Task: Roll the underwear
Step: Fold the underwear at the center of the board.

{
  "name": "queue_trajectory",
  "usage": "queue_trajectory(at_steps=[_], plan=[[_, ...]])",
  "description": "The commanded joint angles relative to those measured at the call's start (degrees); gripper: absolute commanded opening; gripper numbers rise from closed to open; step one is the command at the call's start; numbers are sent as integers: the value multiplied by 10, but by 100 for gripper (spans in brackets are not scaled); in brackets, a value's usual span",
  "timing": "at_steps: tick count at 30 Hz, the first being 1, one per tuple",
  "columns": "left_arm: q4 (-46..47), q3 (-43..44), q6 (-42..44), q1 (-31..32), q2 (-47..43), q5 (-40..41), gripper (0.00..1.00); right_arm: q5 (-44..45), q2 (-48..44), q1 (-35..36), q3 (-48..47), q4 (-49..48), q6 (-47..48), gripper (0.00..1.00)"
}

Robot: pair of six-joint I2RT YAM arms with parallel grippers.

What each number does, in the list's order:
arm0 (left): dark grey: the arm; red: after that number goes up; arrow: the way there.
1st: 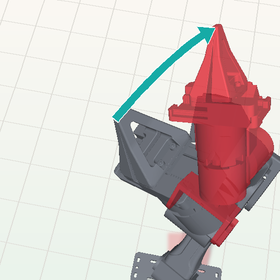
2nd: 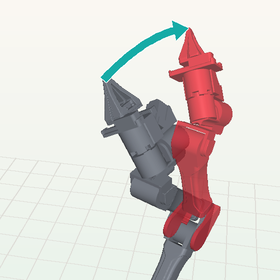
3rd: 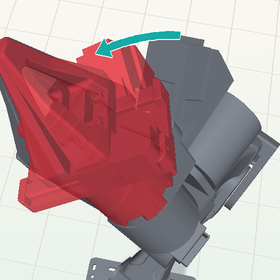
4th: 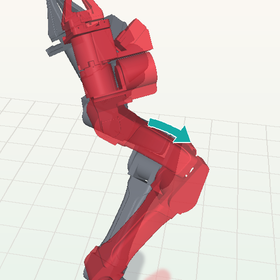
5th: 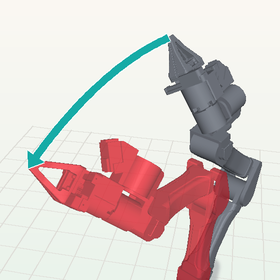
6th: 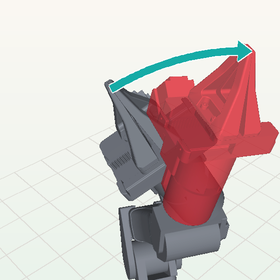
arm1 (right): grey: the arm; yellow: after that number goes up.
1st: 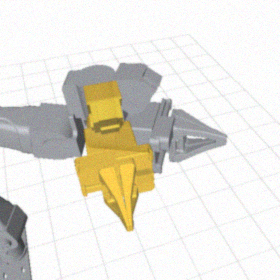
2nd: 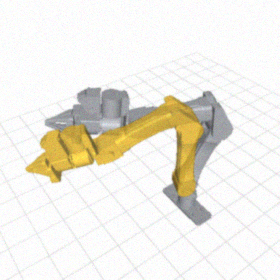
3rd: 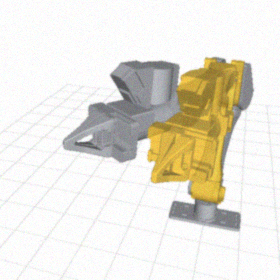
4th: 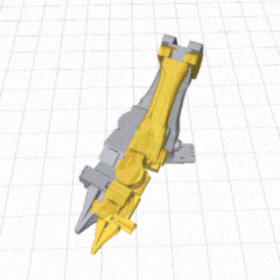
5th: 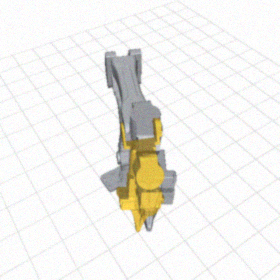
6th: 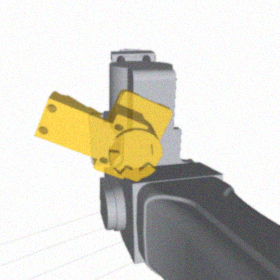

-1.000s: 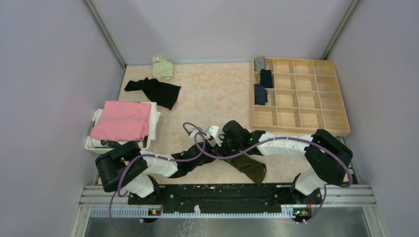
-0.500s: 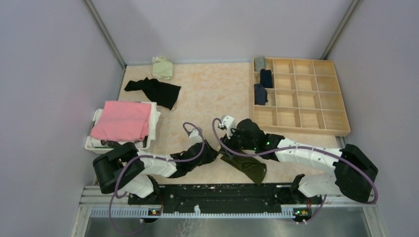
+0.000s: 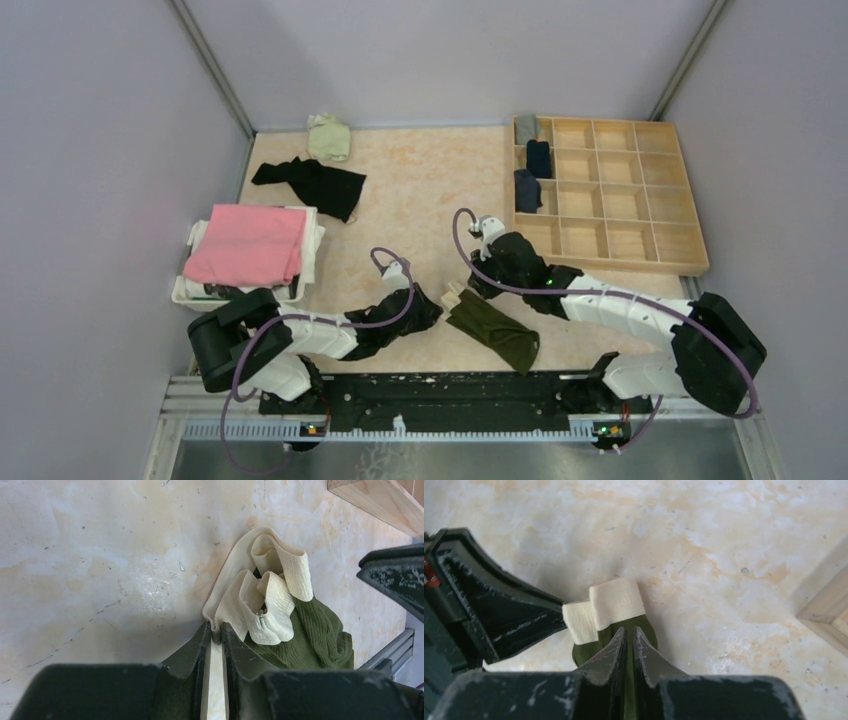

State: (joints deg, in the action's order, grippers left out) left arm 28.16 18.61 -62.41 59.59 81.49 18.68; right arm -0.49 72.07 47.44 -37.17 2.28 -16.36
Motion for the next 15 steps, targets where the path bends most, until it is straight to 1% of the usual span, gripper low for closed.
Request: queue_trajectory(at_steps=[1,9,15], plan=[[-37,2,15,0,4,-11,20,73,24,-4,-43,26,-32,5],[-37,8,17,0,10,-15,20,61,90,-6,-78,20,-4,4],[-37,9,17,0,13,-15,20,0,124,-6,-97,13,32,4]])
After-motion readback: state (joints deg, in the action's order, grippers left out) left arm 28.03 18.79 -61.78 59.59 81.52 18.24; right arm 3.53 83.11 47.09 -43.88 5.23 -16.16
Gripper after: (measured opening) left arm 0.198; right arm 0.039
